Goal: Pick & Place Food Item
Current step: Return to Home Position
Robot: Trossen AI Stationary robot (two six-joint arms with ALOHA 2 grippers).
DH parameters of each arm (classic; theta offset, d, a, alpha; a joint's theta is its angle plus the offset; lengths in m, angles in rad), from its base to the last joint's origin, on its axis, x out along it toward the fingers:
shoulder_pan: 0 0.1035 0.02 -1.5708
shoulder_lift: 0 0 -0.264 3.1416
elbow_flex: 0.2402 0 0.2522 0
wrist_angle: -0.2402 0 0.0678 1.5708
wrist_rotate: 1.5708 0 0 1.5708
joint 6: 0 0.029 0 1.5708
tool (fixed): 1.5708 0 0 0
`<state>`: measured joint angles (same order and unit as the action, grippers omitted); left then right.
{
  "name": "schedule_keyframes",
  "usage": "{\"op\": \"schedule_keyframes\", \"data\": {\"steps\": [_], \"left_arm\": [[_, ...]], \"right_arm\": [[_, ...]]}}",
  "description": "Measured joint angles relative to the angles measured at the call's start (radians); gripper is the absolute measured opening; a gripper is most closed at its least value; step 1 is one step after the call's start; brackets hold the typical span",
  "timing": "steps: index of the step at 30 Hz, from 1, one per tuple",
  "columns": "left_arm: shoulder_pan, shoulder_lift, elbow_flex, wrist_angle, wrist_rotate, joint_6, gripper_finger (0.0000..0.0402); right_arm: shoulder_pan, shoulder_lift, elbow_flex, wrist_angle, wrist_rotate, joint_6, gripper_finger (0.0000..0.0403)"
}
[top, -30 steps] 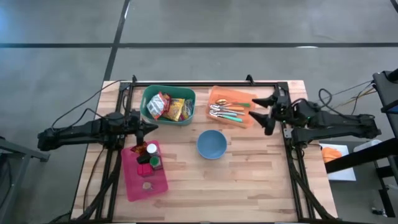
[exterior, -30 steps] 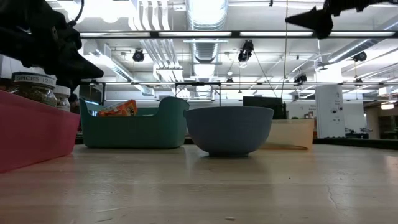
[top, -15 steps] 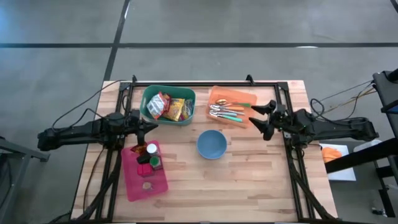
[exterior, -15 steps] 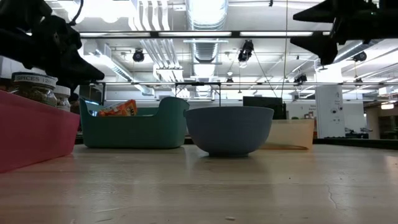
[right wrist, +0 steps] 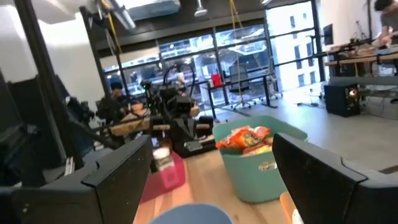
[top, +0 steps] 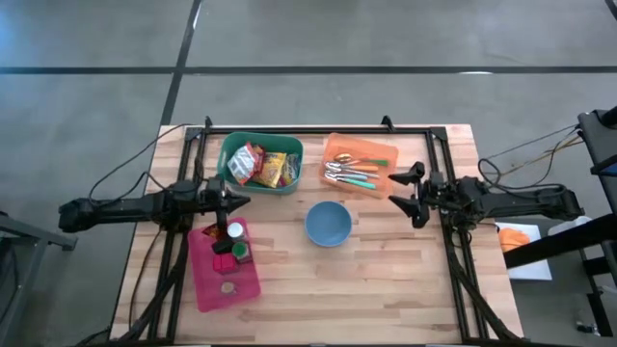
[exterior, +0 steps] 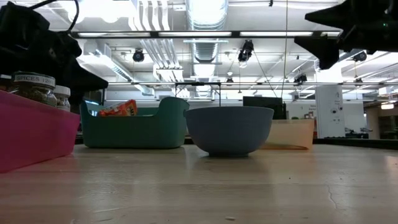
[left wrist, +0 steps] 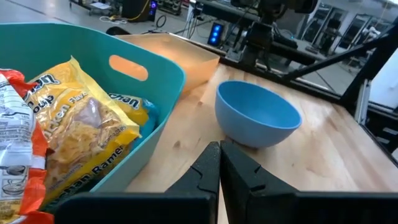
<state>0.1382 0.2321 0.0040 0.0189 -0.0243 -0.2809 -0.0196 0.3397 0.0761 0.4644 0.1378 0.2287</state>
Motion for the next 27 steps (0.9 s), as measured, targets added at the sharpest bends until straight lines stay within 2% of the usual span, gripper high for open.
{"op": "schedule_keyframes", "data": {"steps": [8,15,22,27], "left_arm": [[0.000,0.000,-0.001,-0.001,0.023,0.016,0.0013],[0.000,0.000,-0.001,0.014,0.142,0.026,0.0013],[0.000,0.001,-0.002,0.008,0.068,0.046,0.0013],[0.000,0.001,-0.002,0.007,0.067,0.046,0.0013]], "right_arm": [[0.000,0.000,-0.068,0.045,-0.008,-0.007,0.0332],[0.000,0.001,-0.068,0.009,-0.008,-0.118,0.0332],[0.000,0.005,-0.068,-0.022,-0.008,-0.154,0.0332],[0.000,0.005,-0.068,-0.022,-0.008,-0.153,0.0332]]}}
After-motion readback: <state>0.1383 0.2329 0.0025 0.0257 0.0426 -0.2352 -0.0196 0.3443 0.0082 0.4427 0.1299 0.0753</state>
